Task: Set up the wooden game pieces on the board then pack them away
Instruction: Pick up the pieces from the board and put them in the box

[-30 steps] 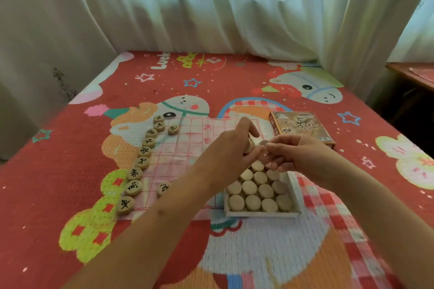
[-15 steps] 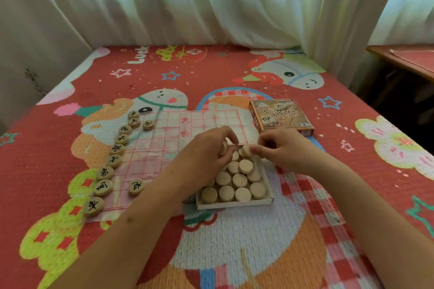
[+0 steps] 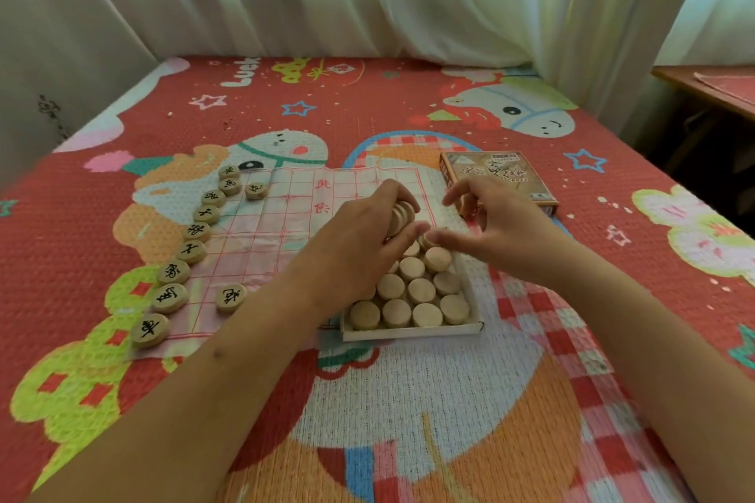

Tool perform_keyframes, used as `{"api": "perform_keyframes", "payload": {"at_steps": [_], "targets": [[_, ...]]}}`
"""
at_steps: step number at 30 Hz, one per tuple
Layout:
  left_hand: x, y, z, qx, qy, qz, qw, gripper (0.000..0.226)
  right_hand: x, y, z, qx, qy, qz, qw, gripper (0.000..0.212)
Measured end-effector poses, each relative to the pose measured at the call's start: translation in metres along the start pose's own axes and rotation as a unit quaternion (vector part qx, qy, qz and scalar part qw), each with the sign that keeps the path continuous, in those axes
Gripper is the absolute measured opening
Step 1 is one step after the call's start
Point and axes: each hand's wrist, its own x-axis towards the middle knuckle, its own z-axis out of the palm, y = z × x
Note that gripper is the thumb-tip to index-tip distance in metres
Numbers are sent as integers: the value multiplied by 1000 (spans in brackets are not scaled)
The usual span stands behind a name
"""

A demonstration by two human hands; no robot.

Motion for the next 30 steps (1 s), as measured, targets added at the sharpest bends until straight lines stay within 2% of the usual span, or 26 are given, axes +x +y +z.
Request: {"api": "perform_keyframes", "payload": {"at_steps": [2, 4, 6, 10, 12, 14, 17, 20, 21, 23, 25, 27, 30], "targets": [[0, 3, 2, -6, -17, 14, 1000, 28, -3, -10, -2, 123, 12, -8, 992, 38], [-1, 5, 5, -7, -41, 30, 999, 32, -7, -19, -2, 232, -41, -6, 972, 30], [-1, 5, 6, 0, -57, 45, 997, 36, -11, -21, -1, 287, -86, -5, 954, 30], [-1, 5, 2, -22, -46, 67, 997, 41, -12, -20, -12, 373, -104, 42, 921, 31], [-2, 3, -3, -26, -9, 69, 997, 37, -14, -20, -21, 301, -109, 29, 947, 25], [-3, -1, -8, -22, 29, 59, 998, 30, -17, -23, -24, 157, -133, -20, 978, 14], [-4, -5, -9, 12, 42, 47, 998, 31, -19, -22, -19, -25, -160, -73, 984, 12], [-3, -5, -7, 53, 14, 32, 998, 40, -17, -18, -20, -96, -106, -95, 985, 17], [-4, -3, -6, 64, 4, 35, 997, 43, -17, -18, -22, -76, -84, -94, 989, 15], [-4, 0, -6, 82, -15, 54, 995, 50, -18, -24, -24, 56, -66, -76, 993, 16], [-4, 5, -5, 101, -33, 68, 992, 58, -20, -30, -22, 195, -98, -52, 974, 27], [-4, 11, -5, 123, -51, 76, 988, 69, -21, -31, -17, 260, -137, -25, 955, 32], [-5, 15, -6, 132, -73, 81, 985, 84, -21, -28, -20, 325, -173, 16, 929, 26]]}}
